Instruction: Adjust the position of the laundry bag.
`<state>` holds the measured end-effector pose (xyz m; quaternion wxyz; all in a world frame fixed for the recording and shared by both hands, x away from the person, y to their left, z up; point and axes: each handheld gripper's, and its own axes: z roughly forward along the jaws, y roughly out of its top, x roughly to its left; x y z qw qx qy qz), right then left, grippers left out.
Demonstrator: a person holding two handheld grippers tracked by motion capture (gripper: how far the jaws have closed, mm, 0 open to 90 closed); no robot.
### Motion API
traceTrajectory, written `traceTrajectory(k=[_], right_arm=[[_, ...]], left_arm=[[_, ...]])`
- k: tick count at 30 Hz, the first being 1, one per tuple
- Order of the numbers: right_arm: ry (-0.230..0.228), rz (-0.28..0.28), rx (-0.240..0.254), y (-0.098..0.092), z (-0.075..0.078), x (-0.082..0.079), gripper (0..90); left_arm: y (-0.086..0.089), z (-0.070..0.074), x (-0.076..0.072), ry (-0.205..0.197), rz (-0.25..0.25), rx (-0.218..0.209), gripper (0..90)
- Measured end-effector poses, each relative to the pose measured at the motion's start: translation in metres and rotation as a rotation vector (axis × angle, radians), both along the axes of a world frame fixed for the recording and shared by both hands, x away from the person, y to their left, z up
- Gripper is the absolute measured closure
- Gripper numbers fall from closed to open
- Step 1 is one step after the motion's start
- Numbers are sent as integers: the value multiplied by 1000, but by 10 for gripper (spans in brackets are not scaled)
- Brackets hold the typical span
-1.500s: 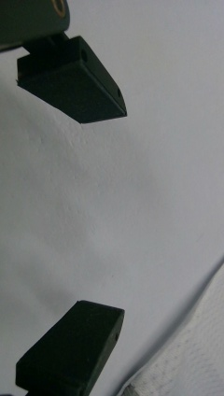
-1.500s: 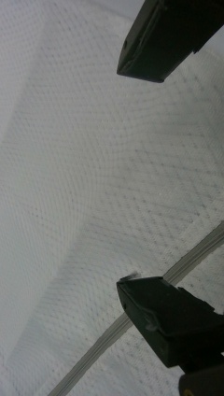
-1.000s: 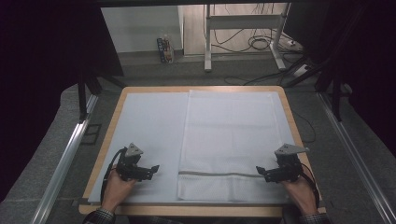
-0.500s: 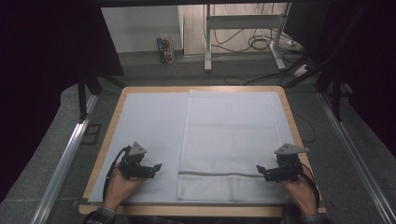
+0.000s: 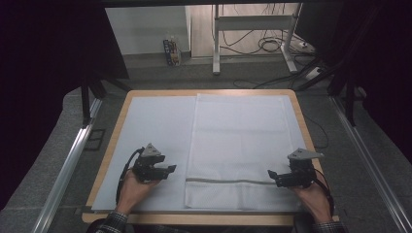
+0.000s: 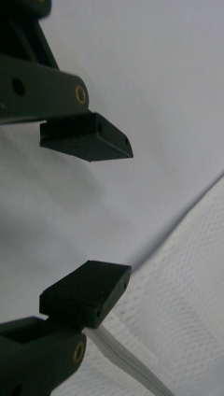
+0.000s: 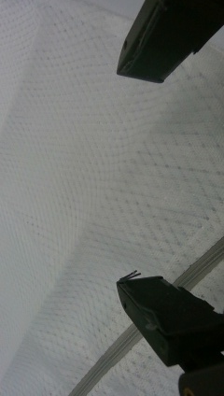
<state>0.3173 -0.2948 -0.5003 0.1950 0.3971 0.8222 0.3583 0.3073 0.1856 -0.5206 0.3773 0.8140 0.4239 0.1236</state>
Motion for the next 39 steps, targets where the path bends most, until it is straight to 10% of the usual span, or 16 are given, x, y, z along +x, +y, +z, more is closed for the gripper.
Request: traceTrajectory(k=[16, 24, 30, 39], right_arm=[[-9, 1, -45, 5, 0, 0, 13], [-23, -7, -52, 3, 2, -1, 31], [10, -113, -69, -12, 6, 2, 92], [84, -242, -78, -38, 2, 10, 493]], left_arm=[[-31, -6, 21, 3, -42, -38, 632], [-47, -10, 31, 2, -64, -20, 619], [-55, -13, 33, -14, -58, 32, 557], [-58, -16, 34, -8, -45, 55, 529]])
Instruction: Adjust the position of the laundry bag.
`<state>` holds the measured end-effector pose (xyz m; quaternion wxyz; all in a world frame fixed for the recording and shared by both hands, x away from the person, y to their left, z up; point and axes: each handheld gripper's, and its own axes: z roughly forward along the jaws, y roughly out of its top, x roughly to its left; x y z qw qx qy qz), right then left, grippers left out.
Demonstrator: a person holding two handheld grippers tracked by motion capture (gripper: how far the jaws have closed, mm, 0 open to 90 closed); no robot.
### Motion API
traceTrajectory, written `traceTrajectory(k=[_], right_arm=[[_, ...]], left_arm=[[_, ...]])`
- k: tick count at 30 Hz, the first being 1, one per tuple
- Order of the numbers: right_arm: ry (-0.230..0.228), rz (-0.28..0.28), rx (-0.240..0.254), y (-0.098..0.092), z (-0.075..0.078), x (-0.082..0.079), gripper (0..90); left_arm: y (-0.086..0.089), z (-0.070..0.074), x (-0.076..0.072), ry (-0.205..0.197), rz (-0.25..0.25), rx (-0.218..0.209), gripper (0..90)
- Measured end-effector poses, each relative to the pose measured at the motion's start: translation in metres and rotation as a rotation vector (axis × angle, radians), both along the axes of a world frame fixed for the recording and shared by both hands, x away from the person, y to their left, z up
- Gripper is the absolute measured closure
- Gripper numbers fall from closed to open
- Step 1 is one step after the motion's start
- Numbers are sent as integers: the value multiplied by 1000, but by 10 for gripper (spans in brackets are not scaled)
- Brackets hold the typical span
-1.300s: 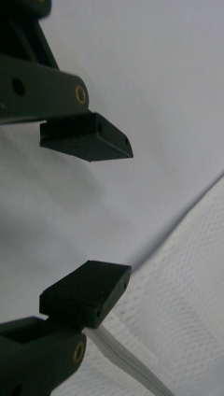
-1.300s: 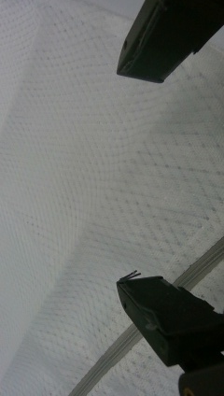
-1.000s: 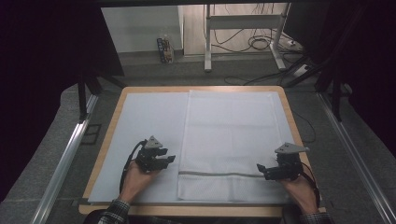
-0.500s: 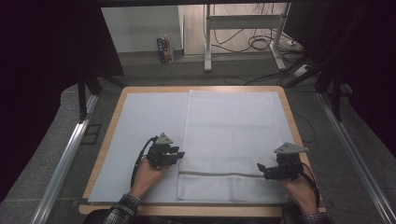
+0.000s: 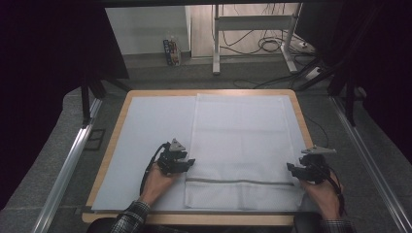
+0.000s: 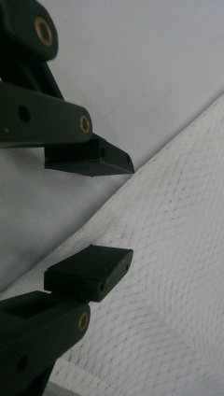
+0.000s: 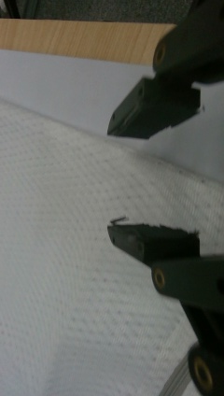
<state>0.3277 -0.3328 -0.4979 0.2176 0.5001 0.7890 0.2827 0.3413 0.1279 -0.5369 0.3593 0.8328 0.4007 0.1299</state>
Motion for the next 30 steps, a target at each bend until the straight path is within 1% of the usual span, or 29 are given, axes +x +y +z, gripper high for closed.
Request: traceTrajectory(k=[2, 4, 7, 9, 10, 13, 14, 16, 17, 19, 20, 22, 24, 26, 30], right_arm=[[14, -8, -4, -4, -2, 2, 558], [24, -7, -12, -5, -3, 3, 603], [47, 16, -34, -4, -4, 4, 626], [71, 10, -54, -2, -5, 5, 641], [79, 6, -55, -2, -6, 6, 655], [104, 4, -18, -4, -6, 7, 755], [107, 3, -20, -4, -6, 7, 782], [123, 7, 0, -3, -6, 8, 853], [128, 9, 2, -3, -5, 9, 867], [130, 6, -4, -2, -5, 9, 875], [128, 7, -5, -1, -5, 9, 877], [131, 6, 10, -3, -5, 9, 879], [133, 5, 30, -5, -5, 9, 880], [127, 13, 30, -4, -4, 8, 880], [123, 48, 31, 3, -3, 7, 879]], left_arm=[[-1, -1, 1, 2, 6, 8, 536], [-2, -1, 0, -4, 12, 17, 558], [-3, -1, 0, -6, 13, 22, 580], [-4, -1, 0, -6, 13, 24, 599], [-4, -1, 0, -5, 11, 25, 616], [-5, -1, 0, 1, 1, 21, 665], [-5, -1, 1, 5, 2, 17, 680], [-5, 0, 3, 15, 3, 9, 722], [-4, -1, 4, 24, -3, -2, 759], [-5, -1, 5, 39, -16, -23, 845], [-6, -1, 5, 38, -19, -17, 881], [-7, 0, 5, 38, -18, -10, 892], [-5, 1, 5, 51, -12, -28, 896], [-2, 2, 7, 69, -13, -34, 896], [6, 4, 7, 86, -11, -20, 896]])
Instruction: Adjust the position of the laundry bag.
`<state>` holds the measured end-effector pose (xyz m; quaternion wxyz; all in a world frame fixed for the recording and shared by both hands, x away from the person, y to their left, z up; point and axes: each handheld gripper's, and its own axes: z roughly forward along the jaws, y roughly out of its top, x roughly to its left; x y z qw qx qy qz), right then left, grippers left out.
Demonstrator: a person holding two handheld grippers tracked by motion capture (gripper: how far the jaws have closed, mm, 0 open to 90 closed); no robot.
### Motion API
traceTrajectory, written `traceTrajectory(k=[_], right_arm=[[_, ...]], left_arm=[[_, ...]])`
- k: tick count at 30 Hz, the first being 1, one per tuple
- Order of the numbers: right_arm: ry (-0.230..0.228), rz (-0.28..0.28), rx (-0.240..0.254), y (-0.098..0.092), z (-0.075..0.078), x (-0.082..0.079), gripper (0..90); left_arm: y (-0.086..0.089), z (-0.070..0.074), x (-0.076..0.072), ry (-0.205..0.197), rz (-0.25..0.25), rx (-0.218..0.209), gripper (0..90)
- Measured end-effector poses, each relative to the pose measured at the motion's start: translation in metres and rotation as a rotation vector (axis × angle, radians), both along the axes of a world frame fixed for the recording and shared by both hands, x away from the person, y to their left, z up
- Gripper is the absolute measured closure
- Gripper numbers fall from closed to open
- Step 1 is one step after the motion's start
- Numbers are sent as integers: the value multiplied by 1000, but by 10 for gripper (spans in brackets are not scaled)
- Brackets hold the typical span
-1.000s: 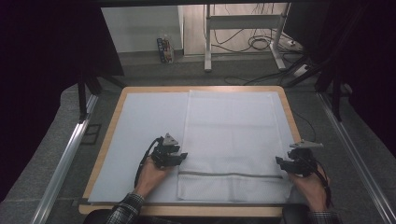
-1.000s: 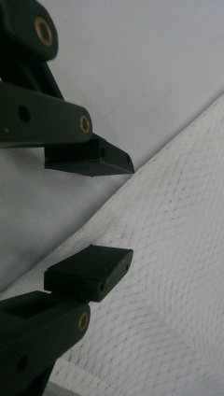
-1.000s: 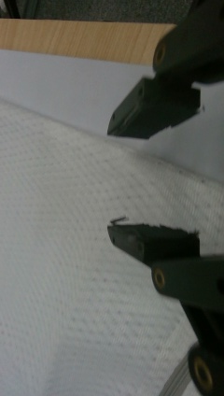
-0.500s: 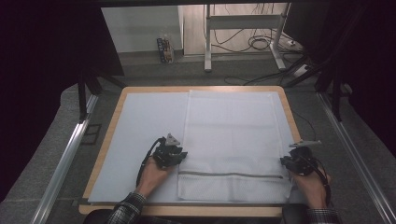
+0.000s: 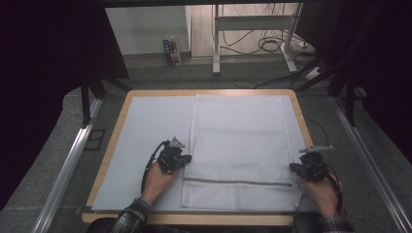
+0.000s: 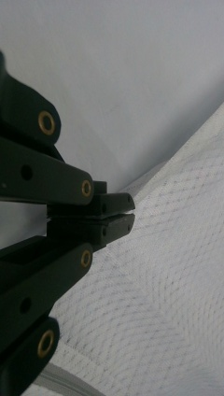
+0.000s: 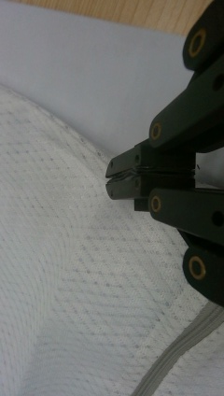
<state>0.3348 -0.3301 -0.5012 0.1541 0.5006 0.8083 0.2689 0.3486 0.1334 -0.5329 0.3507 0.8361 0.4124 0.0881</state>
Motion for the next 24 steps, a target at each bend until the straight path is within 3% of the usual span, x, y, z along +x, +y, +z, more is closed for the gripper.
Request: traceTrajectory(k=[6, 10, 24], right_arm=[[-8, 37, 9, 10, 1, 0, 879], [-14, 70, 20, 19, 1, 1, 879], [-38, 210, 14, 60, 0, 9, 878]], left_arm=[[15, 4, -4, 26, 4, 6, 893], [29, 6, -8, 42, 31, -7, 892], [71, 8, -20, 79, 83, 24, 887]])
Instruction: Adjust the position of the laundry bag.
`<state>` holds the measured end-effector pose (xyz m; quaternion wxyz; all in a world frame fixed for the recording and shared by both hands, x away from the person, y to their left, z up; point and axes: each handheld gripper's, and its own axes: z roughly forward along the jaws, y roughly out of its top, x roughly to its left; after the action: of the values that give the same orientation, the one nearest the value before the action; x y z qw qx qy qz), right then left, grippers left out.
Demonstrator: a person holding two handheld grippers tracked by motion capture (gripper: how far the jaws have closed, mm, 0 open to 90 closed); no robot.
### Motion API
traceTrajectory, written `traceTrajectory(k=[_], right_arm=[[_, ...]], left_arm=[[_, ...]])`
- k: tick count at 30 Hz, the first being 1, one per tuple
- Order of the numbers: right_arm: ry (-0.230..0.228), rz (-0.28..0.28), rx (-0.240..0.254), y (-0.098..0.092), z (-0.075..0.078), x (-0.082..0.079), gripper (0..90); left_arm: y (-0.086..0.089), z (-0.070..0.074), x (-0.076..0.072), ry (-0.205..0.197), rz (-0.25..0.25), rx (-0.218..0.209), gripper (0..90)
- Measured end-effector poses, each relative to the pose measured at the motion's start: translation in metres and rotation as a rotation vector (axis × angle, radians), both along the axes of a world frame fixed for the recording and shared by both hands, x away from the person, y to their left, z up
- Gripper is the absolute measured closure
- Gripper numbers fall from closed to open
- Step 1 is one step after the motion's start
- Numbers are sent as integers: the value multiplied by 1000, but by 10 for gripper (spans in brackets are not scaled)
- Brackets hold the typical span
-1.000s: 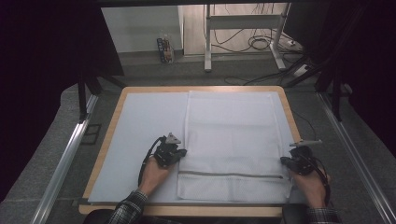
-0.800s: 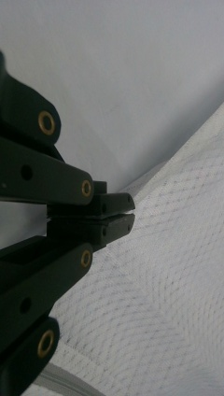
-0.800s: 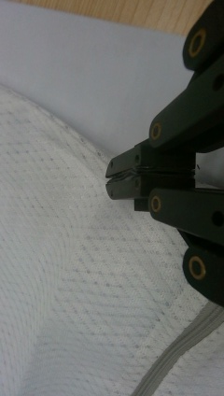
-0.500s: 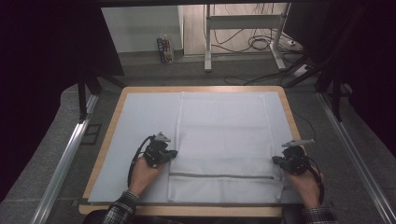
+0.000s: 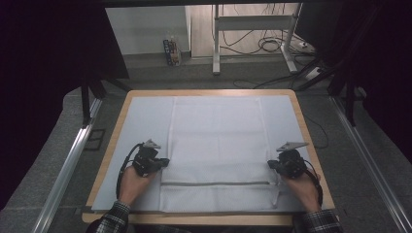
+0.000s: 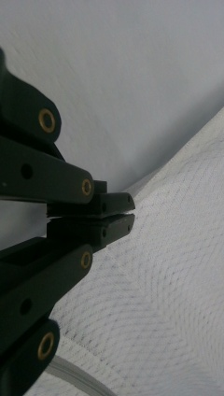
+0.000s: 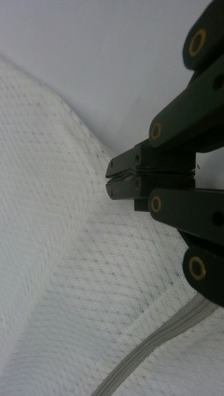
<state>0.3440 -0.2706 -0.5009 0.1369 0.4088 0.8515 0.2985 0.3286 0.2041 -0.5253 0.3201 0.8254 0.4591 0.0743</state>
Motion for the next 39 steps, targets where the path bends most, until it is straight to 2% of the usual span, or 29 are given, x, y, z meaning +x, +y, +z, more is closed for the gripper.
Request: traceTrajectory(k=[4, 7, 8, 11, 13, 17, 22, 26, 31, 33, 35, 39], right_arm=[[3, 37, -19, 15, -2, 2, 878], [3, 58, -26, 21, -3, 2, 875], [5, 58, -30, 22, -3, 2, 873], [2, 60, -26, 21, -4, 2, 867], [-6, 66, -29, 20, -3, 1, 848], [-37, 76, -39, 19, -2, -2, 744], [-69, 77, -19, 16, 1, -4, 574], [-70, 79, -11, 15, 1, -7, 454], [-79, 92, 2, 14, 1, -10, 306], [-77, 105, 6, 13, 0, -11, 257], [-68, 109, 10, 13, -1, -12, 219], [-74, 120, 25, 10, 0, -16, 156]], left_arm=[[11, 2, -4, -9, 38, 15, 885], [14, 1, -4, -5, 50, 5, 884], [13, 0, -4, -1, 46, 13, 882], [8, 0, -5, -19, 40, 59, 863], [7, 1, -7, -35, 44, 54, 793], [4, 4, -10, -70, 43, 50, 609], [-1, 5, -18, -121, 23, 40, 420], [-4, 6, -25, -155, 0, 19, 298], [-6, 7, -36, -197, -66, -29, 149], [-8, 9, -41, -214, -71, -20, 114], [-10, 9, -45, -214, -68, 8, 63], [-9, 6, -50, -205, -75, 32, 44]])
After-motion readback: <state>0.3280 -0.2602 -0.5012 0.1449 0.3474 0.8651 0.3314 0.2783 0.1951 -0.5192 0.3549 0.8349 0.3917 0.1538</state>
